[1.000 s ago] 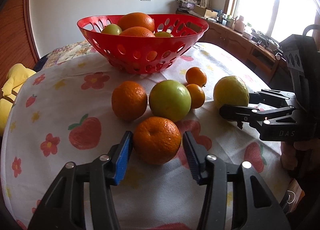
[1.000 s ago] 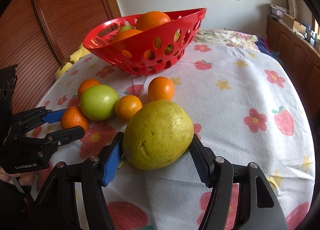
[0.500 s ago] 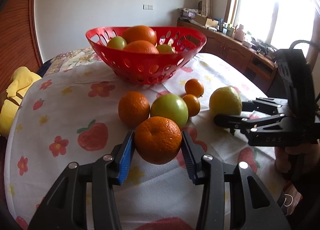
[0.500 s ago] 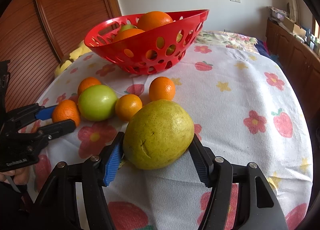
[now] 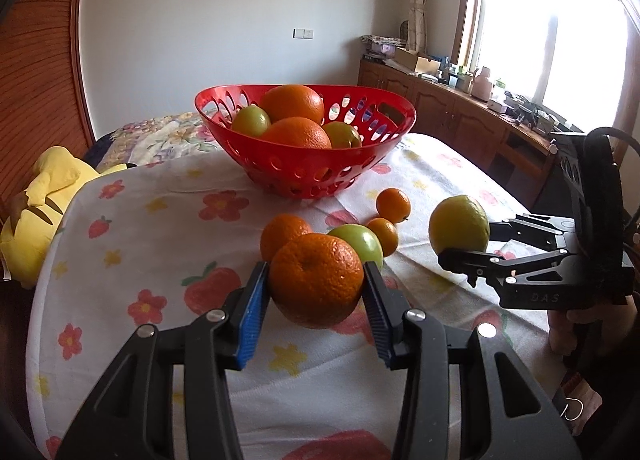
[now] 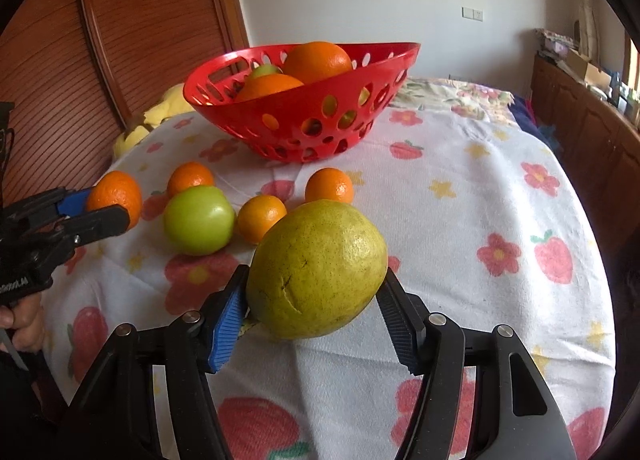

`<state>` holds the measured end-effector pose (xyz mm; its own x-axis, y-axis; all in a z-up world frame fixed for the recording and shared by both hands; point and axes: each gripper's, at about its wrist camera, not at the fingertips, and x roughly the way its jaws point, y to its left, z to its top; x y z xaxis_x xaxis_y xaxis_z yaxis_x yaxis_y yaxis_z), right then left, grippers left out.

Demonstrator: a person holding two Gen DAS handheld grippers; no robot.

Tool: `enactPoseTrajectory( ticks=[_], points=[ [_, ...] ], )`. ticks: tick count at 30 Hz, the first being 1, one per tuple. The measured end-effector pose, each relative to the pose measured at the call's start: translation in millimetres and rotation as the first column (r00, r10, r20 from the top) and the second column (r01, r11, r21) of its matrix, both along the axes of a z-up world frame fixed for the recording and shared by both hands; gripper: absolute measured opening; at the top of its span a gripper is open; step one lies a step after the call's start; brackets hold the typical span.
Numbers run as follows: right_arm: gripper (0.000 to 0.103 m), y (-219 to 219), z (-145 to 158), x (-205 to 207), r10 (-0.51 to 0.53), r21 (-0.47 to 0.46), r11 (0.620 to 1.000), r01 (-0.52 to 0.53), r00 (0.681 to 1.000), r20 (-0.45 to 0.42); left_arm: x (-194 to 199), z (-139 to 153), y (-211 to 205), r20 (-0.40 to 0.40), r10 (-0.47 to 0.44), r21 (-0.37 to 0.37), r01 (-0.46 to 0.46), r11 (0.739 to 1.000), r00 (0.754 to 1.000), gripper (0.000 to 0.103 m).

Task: Organize fruits
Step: 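Carry the pear and orange with both tools over the red basket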

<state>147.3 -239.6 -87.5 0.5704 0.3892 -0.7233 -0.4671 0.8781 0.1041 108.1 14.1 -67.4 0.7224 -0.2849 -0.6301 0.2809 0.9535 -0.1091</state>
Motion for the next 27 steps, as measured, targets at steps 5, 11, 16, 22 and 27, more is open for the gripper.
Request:
enactPoseTrajectory(
  ticks=[5,11,16,22,27],
  points=[
    [0.064,-2.4,3.8,-1.0,-0.003,0.013,1.000,0.003,1.000,0.006,-1.5,4.8,0.2,0.012,0.002,0.000,-0.002,1.000,1.000,0.044],
    [0.064,-7.5,21.3,-1.8,0.008,0.045,0.999,-0.010,0.999,0.033,3.0,17.5,-1.1,0.040,0.000,0.001,0.000,1.000,0.999,0.044],
    [0.065,-7.9,40.1,1.6,0.010,0.058,0.998,-0.014,0.998,0.068,8.4,29.4,-0.8,0.067,-0.001,0.005,0.000,1.000,0.998,0.044],
    [0.065,-5.6,65.3,10.6,0.013,0.063,0.998,-0.021,0.993,0.116,19.4,42.6,3.4,0.090,0.002,0.004,-0.003,1.000,0.996,0.044],
    [0.065,-0.8,85.6,21.1,0.028,0.071,0.997,-0.040,0.987,0.158,28.6,50.6,6.2,0.106,0.007,0.011,-0.008,1.000,0.994,0.044]
  ],
)
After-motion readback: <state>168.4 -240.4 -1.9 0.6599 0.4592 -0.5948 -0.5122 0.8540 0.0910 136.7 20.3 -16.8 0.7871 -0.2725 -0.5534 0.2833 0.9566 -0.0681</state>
